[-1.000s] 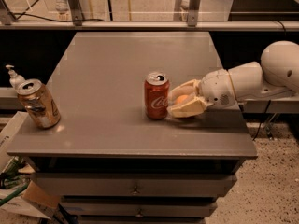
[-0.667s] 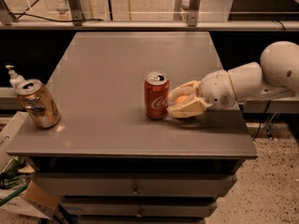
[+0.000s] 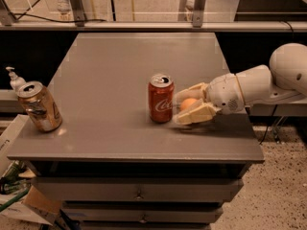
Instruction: Move orange can near coke can
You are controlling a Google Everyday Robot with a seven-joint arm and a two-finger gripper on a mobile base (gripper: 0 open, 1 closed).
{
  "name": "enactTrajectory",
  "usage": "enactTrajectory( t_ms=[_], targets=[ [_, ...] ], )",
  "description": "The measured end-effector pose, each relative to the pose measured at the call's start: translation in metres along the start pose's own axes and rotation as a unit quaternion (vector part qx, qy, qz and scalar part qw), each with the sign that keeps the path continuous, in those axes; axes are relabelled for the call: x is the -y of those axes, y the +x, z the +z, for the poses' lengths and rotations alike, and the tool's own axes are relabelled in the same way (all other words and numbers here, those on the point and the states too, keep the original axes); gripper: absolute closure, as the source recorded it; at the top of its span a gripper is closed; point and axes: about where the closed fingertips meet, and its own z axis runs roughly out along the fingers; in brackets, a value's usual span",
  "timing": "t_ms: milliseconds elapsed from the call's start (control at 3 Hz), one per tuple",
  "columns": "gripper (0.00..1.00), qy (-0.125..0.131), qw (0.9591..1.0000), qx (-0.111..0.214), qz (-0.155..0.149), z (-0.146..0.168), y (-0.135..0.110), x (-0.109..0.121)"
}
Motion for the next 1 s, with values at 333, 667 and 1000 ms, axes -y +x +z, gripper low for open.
enactTrajectory(
  t_ms=[333, 667, 1000],
  targets=[
    [0.0, 0.0, 1.0, 0.0, 0.0, -0.0002, -0.0003, 0.0],
    [0.0, -0.002, 0.9999, -0.005, 0.009, -0.0013, 0.0065, -0.0028],
    [0.0, -0.001, 0.9999, -0.007, 0.012, -0.0036, 0.0096, -0.0042]
  ],
)
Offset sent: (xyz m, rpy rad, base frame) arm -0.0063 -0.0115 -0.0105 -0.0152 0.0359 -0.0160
